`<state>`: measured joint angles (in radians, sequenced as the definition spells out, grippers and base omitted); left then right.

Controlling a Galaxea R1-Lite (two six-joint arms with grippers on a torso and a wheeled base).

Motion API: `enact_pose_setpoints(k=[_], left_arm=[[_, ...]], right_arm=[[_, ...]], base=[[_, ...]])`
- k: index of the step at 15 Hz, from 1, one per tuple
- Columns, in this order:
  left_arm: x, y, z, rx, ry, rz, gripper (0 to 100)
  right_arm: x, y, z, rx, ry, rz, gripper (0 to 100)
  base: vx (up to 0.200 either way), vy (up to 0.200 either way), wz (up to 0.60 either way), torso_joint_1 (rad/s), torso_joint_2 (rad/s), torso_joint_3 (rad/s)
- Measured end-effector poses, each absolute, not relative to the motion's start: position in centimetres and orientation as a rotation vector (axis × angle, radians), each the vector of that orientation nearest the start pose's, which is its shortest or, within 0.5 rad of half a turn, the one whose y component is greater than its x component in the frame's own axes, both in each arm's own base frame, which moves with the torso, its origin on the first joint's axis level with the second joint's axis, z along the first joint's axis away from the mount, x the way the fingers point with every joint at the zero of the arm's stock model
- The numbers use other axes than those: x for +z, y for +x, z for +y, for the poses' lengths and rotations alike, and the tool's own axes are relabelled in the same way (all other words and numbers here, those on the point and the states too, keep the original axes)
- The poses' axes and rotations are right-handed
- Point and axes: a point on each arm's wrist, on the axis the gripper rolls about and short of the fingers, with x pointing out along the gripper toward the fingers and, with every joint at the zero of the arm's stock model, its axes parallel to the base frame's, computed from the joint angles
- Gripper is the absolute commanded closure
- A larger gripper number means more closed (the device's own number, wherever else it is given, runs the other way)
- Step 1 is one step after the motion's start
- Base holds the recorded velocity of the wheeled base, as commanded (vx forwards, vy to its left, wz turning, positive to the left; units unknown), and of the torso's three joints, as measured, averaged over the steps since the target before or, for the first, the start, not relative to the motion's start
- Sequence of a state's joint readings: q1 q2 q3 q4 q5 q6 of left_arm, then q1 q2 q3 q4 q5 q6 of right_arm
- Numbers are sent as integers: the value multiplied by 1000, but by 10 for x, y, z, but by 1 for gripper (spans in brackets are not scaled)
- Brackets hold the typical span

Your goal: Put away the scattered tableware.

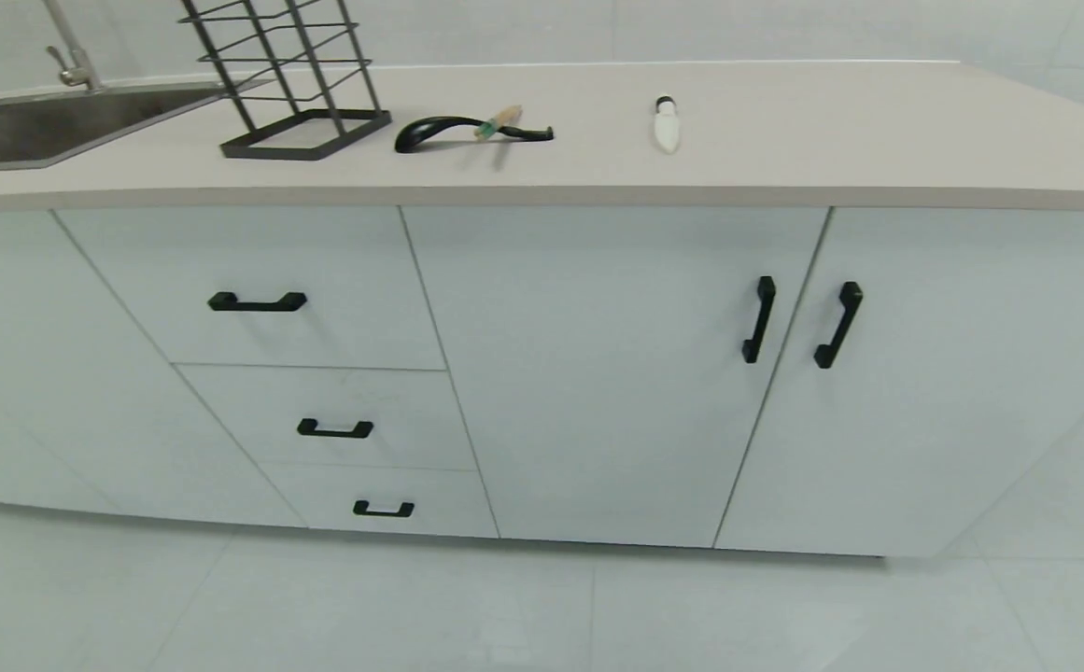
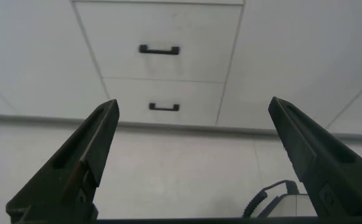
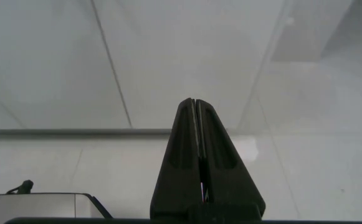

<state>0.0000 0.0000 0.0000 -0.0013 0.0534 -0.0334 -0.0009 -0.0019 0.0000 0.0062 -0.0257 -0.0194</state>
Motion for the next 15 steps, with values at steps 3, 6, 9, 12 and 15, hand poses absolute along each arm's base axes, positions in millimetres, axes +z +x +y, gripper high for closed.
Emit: enact_pose_setpoints(k=[3,6,9,12,15], left_arm=[[76,-23,1,53,-34,-3,0],[76,-23,1,53,-34,-3,0],[76,-23,1,53,-34,-4,0],[76,-23,1,54,-34,-4,0],[76,-23,1,54,-35,-4,0]], right_arm=[[75,-23,-1,-27,-19,5,100],[75,-23,-1,-28,-17,5,100],[75,-23,-1,-28,-17,4,100],[75,-23,-1,-28,-16,5,100],[75,-23,-1,-28,-15,5,100]], base=[[0,67,0,1,1,1],[0,200,0,1,4,7],[0,200,0,4,2,2],[0,200,0,-2,2,5],[67,200,0,2,1,2]])
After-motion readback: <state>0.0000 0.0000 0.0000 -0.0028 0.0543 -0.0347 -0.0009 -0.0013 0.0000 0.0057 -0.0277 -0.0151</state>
